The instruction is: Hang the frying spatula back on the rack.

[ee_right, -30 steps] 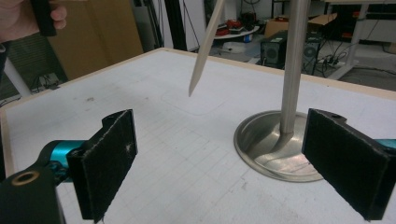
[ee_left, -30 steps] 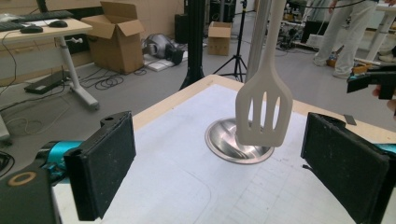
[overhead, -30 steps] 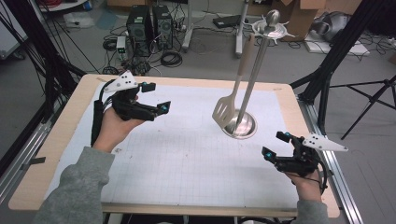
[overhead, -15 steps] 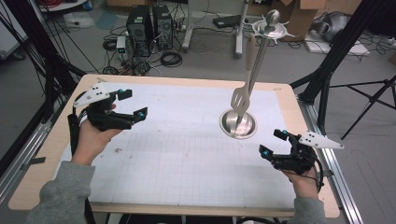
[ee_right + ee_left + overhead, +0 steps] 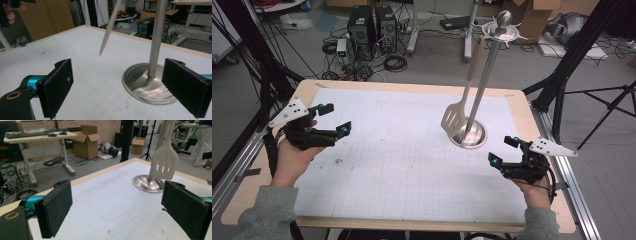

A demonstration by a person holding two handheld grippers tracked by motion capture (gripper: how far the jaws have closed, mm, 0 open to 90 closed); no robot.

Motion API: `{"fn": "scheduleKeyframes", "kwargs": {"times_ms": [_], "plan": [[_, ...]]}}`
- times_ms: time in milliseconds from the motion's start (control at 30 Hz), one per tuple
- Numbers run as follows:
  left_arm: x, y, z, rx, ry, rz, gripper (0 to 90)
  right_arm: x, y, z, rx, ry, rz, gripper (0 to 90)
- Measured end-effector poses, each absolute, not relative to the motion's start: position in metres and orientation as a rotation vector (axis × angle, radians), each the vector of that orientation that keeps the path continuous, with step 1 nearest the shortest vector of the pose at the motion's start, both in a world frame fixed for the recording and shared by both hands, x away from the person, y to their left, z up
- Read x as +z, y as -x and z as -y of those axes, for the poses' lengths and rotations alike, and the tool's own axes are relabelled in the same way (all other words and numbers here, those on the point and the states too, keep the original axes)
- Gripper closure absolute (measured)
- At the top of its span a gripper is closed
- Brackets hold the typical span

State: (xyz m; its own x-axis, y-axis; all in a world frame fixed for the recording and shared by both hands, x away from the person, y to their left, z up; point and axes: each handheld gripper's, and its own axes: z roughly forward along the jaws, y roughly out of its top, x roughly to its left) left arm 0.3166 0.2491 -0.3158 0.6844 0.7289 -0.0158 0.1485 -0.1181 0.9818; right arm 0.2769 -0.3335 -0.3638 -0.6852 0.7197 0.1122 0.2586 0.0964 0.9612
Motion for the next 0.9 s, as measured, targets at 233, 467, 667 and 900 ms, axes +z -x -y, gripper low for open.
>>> {"fn": "scheduleKeyframes", "kwargs": {"times_ms": [233,467,667,900], "plan": [[-0.321,-0.310,-0.263,0.596,-1.632,-0.757,10.5,-0.363,-0.279,0.333,1.608,-0.950,-1.981,9.1],[-0.331,-0.305,-0.279,0.617,-1.633,-0.805,10.5,-0.364,-0.281,0.333,1.600,-0.958,-1.966,9.1],[-0.339,-0.300,-0.291,0.628,-1.626,-0.839,10.5,-0.364,-0.283,0.333,1.591,-0.965,-1.953,9.1],[-0.346,-0.295,-0.301,0.641,-1.610,-0.869,10.5,-0.368,-0.286,0.334,1.578,-0.986,-1.946,9.1]]}}
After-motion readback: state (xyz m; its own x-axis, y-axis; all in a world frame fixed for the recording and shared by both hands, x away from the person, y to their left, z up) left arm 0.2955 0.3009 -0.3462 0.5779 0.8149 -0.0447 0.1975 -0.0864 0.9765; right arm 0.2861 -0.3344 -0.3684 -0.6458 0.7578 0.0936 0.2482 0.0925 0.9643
